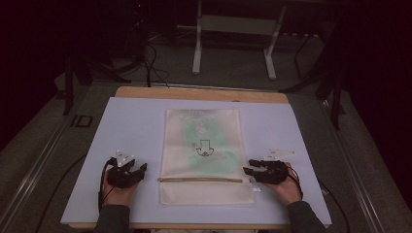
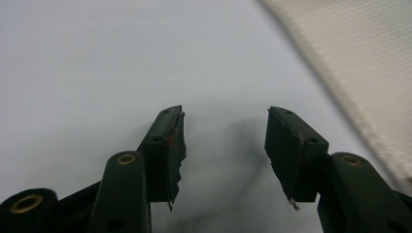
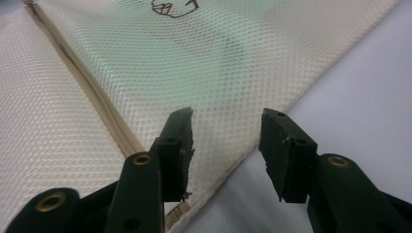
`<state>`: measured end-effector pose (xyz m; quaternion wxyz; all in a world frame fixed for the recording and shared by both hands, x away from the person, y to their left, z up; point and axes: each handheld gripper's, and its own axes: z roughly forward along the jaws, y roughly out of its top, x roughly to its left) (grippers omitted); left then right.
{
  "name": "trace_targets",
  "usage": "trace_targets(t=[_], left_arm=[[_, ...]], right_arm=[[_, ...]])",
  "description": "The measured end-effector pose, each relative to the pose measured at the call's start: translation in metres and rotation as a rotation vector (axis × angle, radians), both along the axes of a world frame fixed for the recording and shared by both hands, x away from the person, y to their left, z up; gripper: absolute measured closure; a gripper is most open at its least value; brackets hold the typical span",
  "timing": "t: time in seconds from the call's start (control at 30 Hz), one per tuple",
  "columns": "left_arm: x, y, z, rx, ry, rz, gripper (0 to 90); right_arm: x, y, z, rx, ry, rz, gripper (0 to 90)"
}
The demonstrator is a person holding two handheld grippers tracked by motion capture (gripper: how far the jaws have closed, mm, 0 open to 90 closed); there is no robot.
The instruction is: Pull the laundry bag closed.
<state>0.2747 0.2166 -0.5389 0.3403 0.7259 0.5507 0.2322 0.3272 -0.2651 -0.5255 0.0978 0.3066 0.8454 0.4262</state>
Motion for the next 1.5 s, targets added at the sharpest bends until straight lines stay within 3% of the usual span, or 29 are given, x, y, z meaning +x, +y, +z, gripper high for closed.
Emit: trace_targets(t=[0.13, 0.73, 1.03, 1.5], left_arm=[[0.002, 0.001, 0.000, -0.016, -0.004, -0.036, 49.2], [0.002, 0.001, -0.001, -0.046, -0.011, -0.085, 50.6], [0.000, 0.001, 0.000, -0.042, -0.046, -0.106, 50.7], [0.000, 0.002, 0.000, -0.044, -0.061, -0.115, 50.8]], right_arm=[[-0.002, 0.001, 0.000, -0.005, 0.003, 0.012, 55.9], [-0.006, 0.018, 0.010, -0.010, -0.001, 0.091, 57.0], [-0.006, 0.036, 0.015, -0.023, 0.004, 0.166, 57.3], [-0.004, 0.068, 0.018, -0.026, 0.009, 0.253, 58.5]])
